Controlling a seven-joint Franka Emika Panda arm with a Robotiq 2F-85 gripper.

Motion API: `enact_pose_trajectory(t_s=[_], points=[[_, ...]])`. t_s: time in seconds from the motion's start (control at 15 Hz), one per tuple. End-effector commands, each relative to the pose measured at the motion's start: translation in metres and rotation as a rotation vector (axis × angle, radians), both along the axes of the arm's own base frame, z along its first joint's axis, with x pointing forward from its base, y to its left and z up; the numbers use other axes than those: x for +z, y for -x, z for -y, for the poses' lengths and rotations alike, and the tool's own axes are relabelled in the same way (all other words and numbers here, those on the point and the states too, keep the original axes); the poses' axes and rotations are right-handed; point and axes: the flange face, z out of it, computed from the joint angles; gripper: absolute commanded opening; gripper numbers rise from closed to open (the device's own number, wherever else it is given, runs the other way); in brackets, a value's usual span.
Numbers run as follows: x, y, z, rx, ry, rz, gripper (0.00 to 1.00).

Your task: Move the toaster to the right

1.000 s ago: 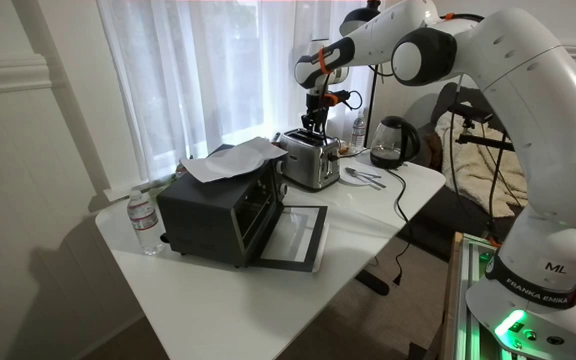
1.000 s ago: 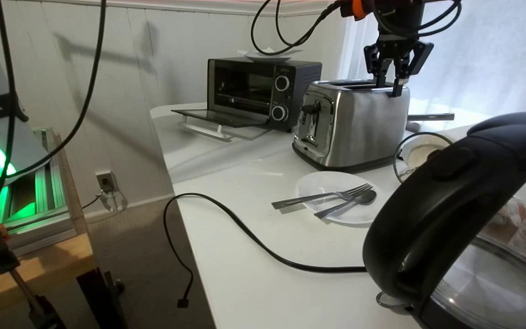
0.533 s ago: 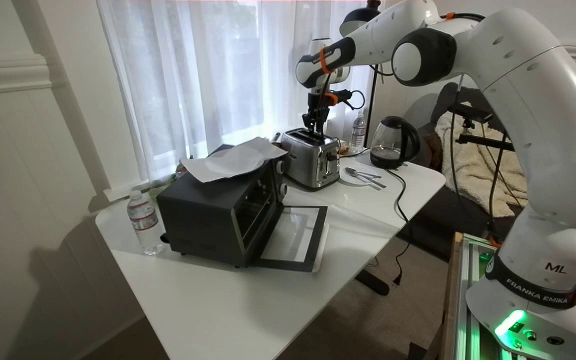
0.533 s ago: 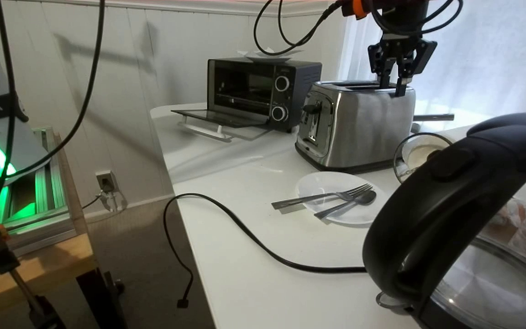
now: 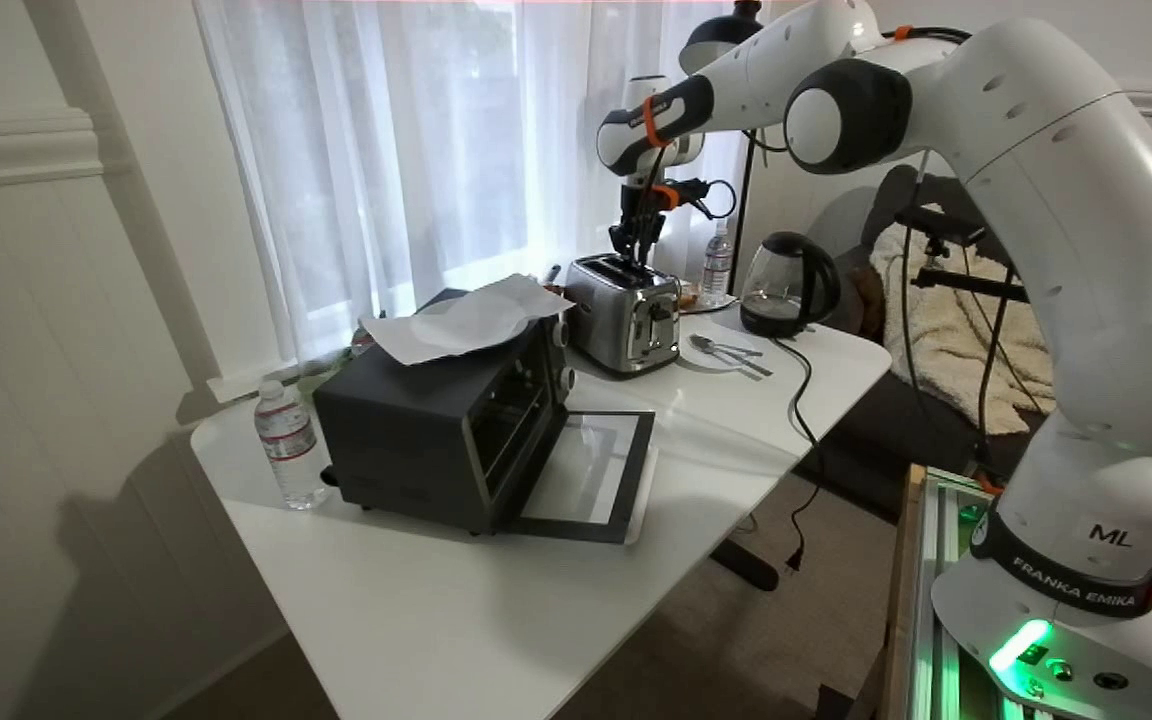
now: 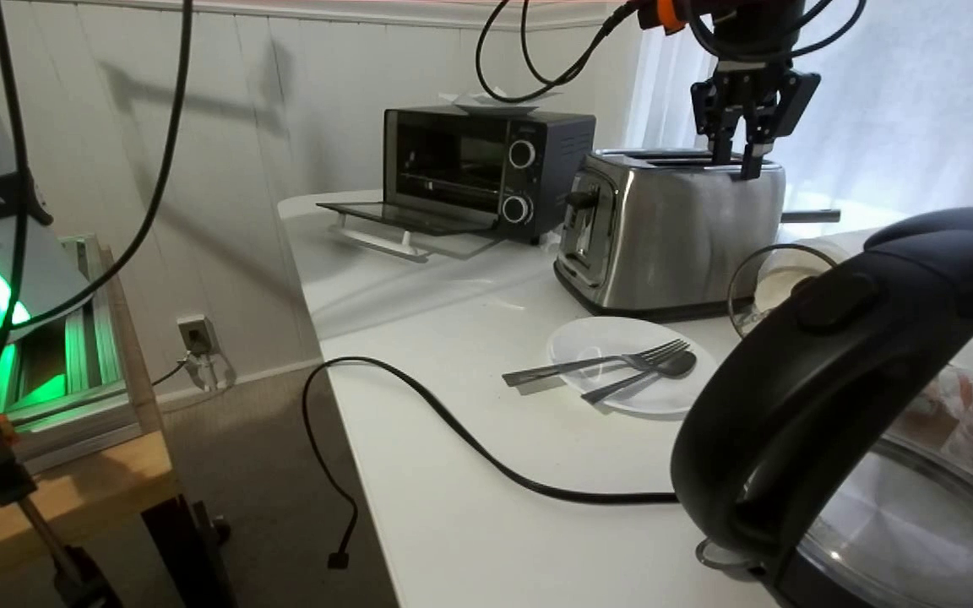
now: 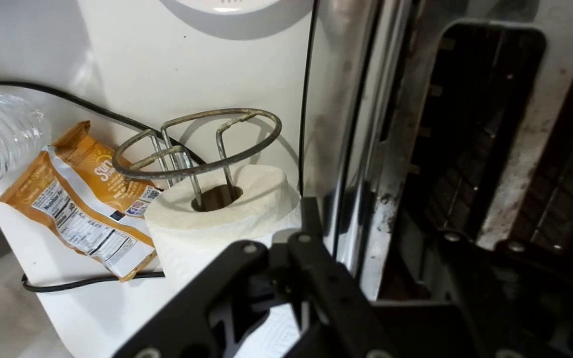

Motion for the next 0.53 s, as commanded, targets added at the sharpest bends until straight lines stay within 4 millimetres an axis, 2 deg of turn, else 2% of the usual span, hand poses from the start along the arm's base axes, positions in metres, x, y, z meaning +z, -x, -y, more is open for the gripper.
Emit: enact_pose_trajectory(t_s=[0.0, 0.47], points=[[0.0053, 0.0067, 0.0174, -0.049, 0.0, -0.005, 0.17], [0.0062, 0.0114, 0.0247, -0.103, -0.003, 0.001, 0.17]])
